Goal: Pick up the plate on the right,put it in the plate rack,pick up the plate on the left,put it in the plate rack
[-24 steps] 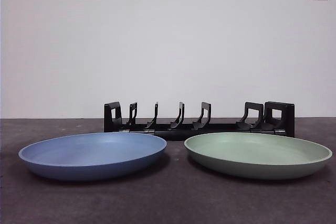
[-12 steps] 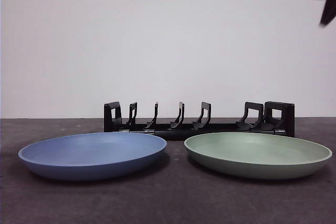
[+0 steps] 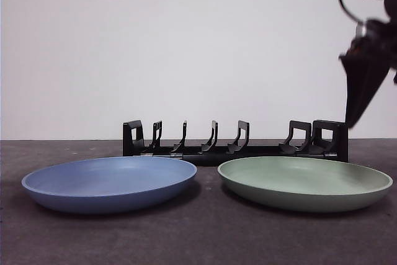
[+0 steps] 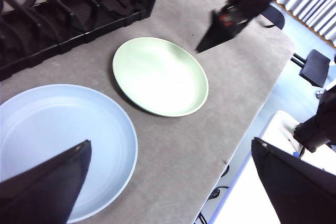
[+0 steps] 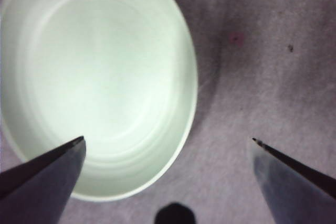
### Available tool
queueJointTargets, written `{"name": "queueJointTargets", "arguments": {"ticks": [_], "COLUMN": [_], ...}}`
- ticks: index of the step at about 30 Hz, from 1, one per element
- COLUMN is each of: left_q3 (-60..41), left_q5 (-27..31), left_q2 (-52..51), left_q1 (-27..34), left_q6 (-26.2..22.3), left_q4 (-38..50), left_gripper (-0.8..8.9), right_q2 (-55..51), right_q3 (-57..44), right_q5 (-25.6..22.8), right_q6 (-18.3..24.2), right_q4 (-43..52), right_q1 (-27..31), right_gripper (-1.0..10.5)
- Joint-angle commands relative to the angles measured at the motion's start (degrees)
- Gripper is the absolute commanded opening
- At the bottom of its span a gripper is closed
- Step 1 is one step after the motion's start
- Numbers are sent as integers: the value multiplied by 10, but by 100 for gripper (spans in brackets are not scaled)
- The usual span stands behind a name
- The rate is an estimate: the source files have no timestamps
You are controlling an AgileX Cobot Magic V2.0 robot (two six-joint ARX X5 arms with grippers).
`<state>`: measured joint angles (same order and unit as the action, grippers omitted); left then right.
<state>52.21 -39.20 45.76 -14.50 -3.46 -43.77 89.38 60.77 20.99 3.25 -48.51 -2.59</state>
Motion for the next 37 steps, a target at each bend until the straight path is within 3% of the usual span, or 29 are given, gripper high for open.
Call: {"name": "queueJointTargets", "arguments": {"ticks": [1, 4, 10, 15, 21, 24, 29, 37], "left_q3": [1, 1, 1, 1, 1, 1, 1, 1], "left_q5": [-3, -2, -2, -2, -2, -2, -2, 14], "left_q2": [0, 1, 4, 9, 13, 13, 13, 13], "left_q1": [-5, -6, -6, -6, -10, -15, -30, -90], "left_q6": [-9, -9, -9, -9, -9, -9, -24, -121], "left_q4": [14, 23, 27, 27, 27, 27, 25, 21], "left_gripper": [674, 674, 674, 674, 674, 674, 674, 674], "right_q2": [26, 49, 77, 91, 106, 109, 108, 40], "right_q3": [2, 2, 1, 1, 1, 1, 1, 16], "right_q5": [0, 0, 0, -2, -4, -14, -20, -19], "right_q6": [-3, -3, -7, -7, -7, -7, -12, -13], "right_q4": [10, 23, 40, 47, 54, 63, 67, 47], "right_q1": [-1, -1, -2, -13, -37, -46, -46, -44], "right_gripper": [629, 552, 520, 249, 106, -21, -17, -17]}}
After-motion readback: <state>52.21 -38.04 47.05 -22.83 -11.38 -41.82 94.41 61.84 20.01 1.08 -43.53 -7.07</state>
